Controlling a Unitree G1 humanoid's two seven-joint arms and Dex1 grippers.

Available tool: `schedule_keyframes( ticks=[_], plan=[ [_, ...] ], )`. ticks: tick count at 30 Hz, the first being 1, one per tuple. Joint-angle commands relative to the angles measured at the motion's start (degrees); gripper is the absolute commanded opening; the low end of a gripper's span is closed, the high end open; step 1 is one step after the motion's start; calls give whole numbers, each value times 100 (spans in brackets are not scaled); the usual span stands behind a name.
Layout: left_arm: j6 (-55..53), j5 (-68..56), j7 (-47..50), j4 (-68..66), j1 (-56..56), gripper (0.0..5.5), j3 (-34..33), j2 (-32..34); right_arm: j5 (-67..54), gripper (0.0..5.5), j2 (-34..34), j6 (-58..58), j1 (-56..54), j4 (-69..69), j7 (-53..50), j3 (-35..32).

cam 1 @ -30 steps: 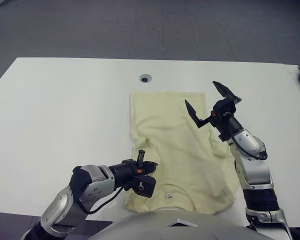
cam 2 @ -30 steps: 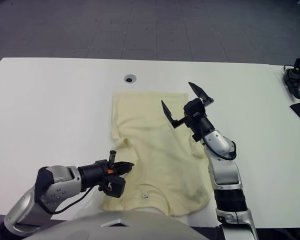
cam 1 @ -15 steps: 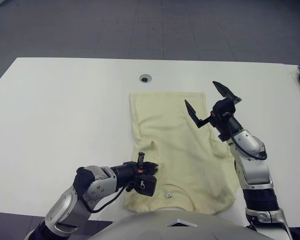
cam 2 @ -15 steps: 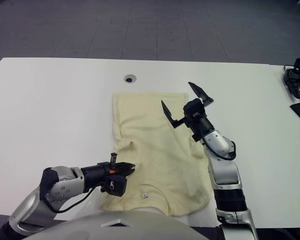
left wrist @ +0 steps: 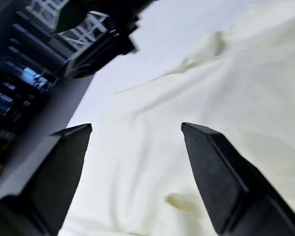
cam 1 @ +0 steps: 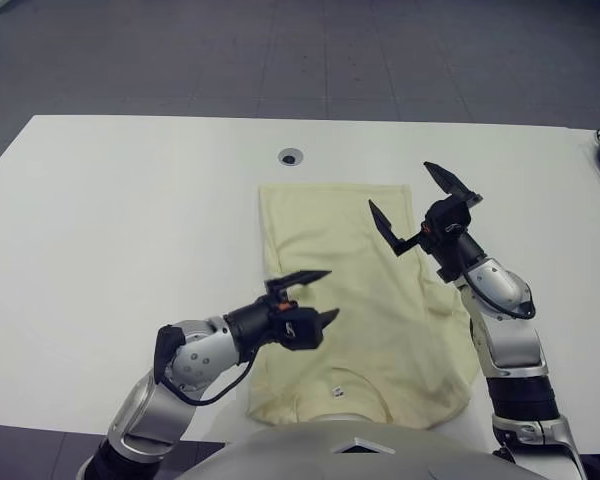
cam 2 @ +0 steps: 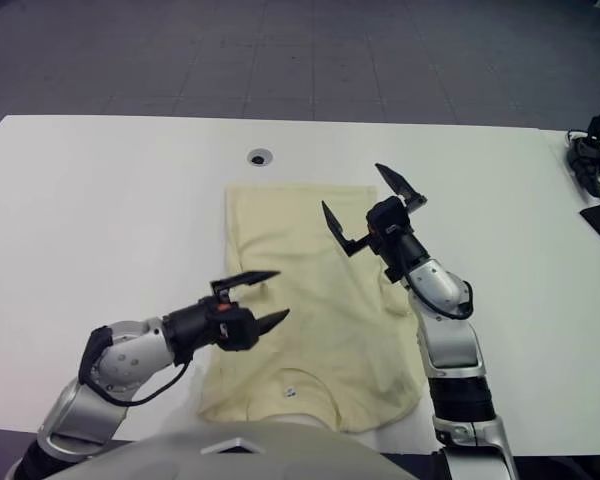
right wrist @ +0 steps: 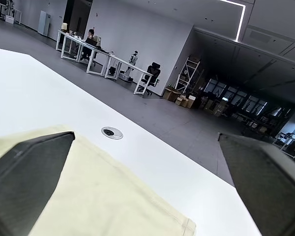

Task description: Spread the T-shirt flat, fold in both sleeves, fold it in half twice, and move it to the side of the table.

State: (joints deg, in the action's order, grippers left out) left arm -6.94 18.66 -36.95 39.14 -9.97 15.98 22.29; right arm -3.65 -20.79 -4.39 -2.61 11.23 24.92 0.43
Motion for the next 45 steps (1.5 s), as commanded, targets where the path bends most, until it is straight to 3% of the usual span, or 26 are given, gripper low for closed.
schedule_keyframes(
  ticks=[1, 6, 9, 13, 21, 29, 45],
  plan=[
    [-491, -570, 1111, -404, 297, 407, -1012, -824, -394, 540, -574, 17, 136, 214, 547, -406],
    [-976, -2186, 1841, -829, 657, 490, -1953, -1927, -1019, 540, -2136, -160, 1394, 523, 2404, -1221],
    [-865, -2268, 2059, -857, 513, 537, -1870, -2046, -1410, 540, -2794, -155, 1480, 14, 3107, -1917],
    [-709, -2180, 2305, -796, 254, 537, -1676, -2090, -1613, 540, -3525, -193, 1993, -313, 4220, -2322],
    [-562, -1983, 2582, -785, 70, 537, -1537, -1949, -925, 540, -4466, -805, 2225, -1691, 5146, -2416],
    [-482, -2067, 2504, -758, 25, 537, -1346, -1788, 35, 540, -4434, -1377, 2373, -1828, 4856, -1632],
    [-267, -2048, 2380, -737, -8, 540, -1144, -1501, 394, 296, -4216, -1316, 2258, -1685, 4411, -548]
  ],
)
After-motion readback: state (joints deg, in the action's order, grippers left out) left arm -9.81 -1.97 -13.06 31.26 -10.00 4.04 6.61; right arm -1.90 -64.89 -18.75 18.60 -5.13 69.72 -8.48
